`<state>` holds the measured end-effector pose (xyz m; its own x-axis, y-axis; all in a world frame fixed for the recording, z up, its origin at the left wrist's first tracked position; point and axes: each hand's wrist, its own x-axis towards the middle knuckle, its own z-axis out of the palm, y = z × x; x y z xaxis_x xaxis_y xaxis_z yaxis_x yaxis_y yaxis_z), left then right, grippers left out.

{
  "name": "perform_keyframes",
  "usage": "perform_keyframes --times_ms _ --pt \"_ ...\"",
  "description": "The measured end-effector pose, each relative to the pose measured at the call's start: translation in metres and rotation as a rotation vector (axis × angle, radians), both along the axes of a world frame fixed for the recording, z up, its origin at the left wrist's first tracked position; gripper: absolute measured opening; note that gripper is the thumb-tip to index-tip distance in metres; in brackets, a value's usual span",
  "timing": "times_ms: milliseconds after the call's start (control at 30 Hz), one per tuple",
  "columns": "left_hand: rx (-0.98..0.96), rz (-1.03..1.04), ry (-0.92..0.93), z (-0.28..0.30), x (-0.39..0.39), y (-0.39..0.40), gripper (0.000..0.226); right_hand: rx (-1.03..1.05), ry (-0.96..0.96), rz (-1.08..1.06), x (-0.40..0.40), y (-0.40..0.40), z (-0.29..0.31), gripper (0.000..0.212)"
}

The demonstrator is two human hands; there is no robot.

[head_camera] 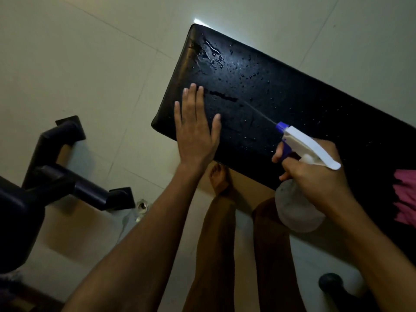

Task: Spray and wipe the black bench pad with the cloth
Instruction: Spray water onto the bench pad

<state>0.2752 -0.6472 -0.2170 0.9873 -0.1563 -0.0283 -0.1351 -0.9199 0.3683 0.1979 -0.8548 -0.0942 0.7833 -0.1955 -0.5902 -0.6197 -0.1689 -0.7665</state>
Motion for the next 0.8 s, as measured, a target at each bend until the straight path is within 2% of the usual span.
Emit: perform_keyframes --times_ms 167,267,400,500,633,800 --pt "-0.02 -0.033 0.015 -0.001 0.004 0.02 0.064 0.005 0.065 0.096 -0.026 -0.005 -0.006 0.04" --pt "-0.09 0.013 0.008 0.002 0.004 0.016 0.06 -0.034 0.084 0.129 -0.044 -0.012 -0.009 0.024" --pt "-0.126 0.071 0.017 0.009 0.001 -0.003 0.057 -0.017 0.142 0.146 -0.073 -0.025 -0.008 0.037" --pt "-0.07 -0.014 0.028 0.01 -0.003 -0.018 0.058 -0.025 0.172 0.134 -0.088 -0.033 -0.008 0.031" --pt "-0.023 -0.195 0.028 0.006 -0.009 -0.033 0.06 0.007 0.134 -0.018 -0.094 -0.044 -0.008 0.043" --pt "0.018 -0.404 0.023 0.007 -0.026 -0.062 0.06 0.012 0.055 -0.316 -0.105 -0.07 -0.002 0.039"
